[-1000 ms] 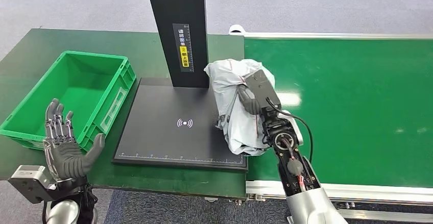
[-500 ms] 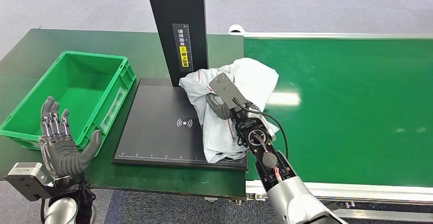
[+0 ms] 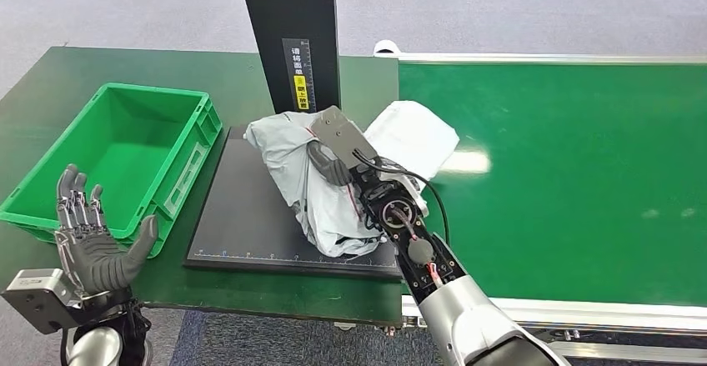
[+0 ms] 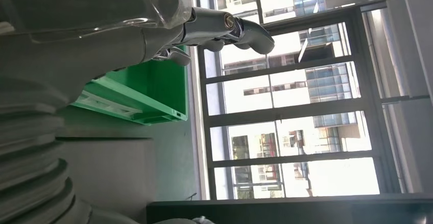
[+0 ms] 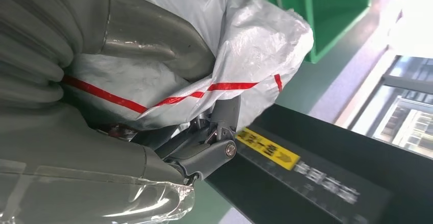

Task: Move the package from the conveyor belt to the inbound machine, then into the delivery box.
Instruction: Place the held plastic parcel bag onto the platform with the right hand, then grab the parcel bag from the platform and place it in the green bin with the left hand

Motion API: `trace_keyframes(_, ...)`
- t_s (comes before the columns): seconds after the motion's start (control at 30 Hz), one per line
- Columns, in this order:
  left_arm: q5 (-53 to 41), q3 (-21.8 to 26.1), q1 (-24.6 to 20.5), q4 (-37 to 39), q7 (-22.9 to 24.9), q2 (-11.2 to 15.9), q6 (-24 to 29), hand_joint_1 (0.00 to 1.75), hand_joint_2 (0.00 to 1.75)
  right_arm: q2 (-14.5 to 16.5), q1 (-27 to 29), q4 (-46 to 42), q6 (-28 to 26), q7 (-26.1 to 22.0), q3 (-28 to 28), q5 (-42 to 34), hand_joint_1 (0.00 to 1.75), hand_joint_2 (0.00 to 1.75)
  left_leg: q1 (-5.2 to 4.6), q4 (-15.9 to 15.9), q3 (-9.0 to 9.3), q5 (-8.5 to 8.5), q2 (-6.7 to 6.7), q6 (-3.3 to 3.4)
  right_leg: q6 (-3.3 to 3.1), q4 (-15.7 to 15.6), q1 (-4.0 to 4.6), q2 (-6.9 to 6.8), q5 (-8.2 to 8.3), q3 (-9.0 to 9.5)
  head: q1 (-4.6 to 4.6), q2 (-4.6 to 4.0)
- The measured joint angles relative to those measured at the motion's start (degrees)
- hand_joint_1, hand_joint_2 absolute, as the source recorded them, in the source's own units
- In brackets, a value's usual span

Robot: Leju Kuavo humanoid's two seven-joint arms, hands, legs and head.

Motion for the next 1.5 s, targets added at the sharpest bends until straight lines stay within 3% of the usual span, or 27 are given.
trace_keyframes(0.2,0.00,0.15,-0.08,0.00,-0.02,-0.02,-0.02,0.00,1.75,0.40,-0.63,-0.88,0.00,0.47,0.10,-0.24,1.75,1.75,0.01,0.00,0.01,0.00,0.00,0.00,0.00,0.00,0.01,0.00,0.00,-0.01,0.00,0.00)
trace_keyframes(0.23,0.00,0.20,-0.16,0.00,-0.02,-0.02,-0.04,0.00,1.75,0.47,-0.74,-0.90,0.00,0.62,0.13,-0.31,1.58,1.75,0.01,0.00,0.00,0.00,0.00,0.00,0.00,0.00,0.01,0.00,0.00,-0.01,0.00,0.00)
trace_keyframes(0.33,0.00,0.38,-0.50,0.00,0.07,-0.02,-0.11,0.00,1.75,0.58,-1.20,-0.73,-0.12,1.12,0.37,-0.43,0.27,1.75,0.01,0.00,0.00,0.00,0.00,0.00,0.00,0.00,0.01,0.00,0.00,-0.01,-0.01,0.01)
trace_keyframes(0.37,0.00,0.45,-0.60,0.00,0.16,-0.02,-0.16,0.00,1.75,0.60,-1.40,-0.50,-0.28,1.46,0.44,-0.42,0.00,1.75,0.01,0.00,0.00,0.00,0.00,0.00,0.00,0.00,0.01,0.00,0.00,-0.01,-0.01,0.01)
trace_keyframes(0.5,0.00,0.69,-0.71,0.00,0.54,-0.02,-0.37,0.00,1.75,0.60,-1.97,1.44,-1.11,2.74,0.49,-0.22,0.00,1.75,0.00,0.00,0.00,0.00,0.00,0.00,0.00,0.00,0.00,0.00,0.00,0.00,0.00,0.01)
trace_keyframes(0.63,0.00,0.81,-0.74,0.00,0.67,-0.02,-0.46,0.00,1.75,0.60,-2.26,2.73,-1.39,2.82,0.49,-0.09,0.00,0.00,0.00,0.00,0.00,0.00,0.00,0.00,0.00,0.00,0.00,0.00,0.00,-0.01,-0.01,0.01)
trace_keyframes(0.9,-0.98,0.16,-0.78,0.41,1.13,-0.04,-2.33,0.00,1.75,0.21,-3.08,8.70,-1.69,1.40,0.48,-0.54,0.00,0.00,0.00,0.00,0.03,0.00,0.00,0.00,0.00,0.00,0.00,0.00,0.00,-0.02,-0.01,0.00)
trace_keyframes(1.27,-9.13,-5.77,-0.80,3.13,5.27,0.03,-6.23,0.00,1.75,-0.19,-2.83,12.32,-2.33,-1.92,0.26,-1.10,0.00,0.00,0.00,0.02,0.03,0.00,0.01,0.00,0.00,-0.01,0.00,0.00,0.00,-0.05,-0.02,0.00)
trace_keyframes(1.4,-19.45,-10.67,-1.64,8.00,9.21,0.03,-6.57,0.00,1.75,-0.58,0.52,6.91,-4.12,-4.87,-0.76,-3.13,0.00,0.00,0.00,0.02,0.03,0.00,0.01,0.00,0.00,-0.02,0.00,0.00,0.00,-0.06,-0.01,-0.01)
trace_keyframes(1.5,-25.14,-13.84,-3.50,13.70,10.53,0.02,-3.55,0.00,1.75,-1.42,4.79,-1.13,-6.49,-4.75,-1.48,-3.68,0.00,0.00,-0.01,0.03,0.03,-0.01,0.02,0.01,0.00,-0.04,-0.02,-0.01,0.00,-0.06,0.00,0.01)
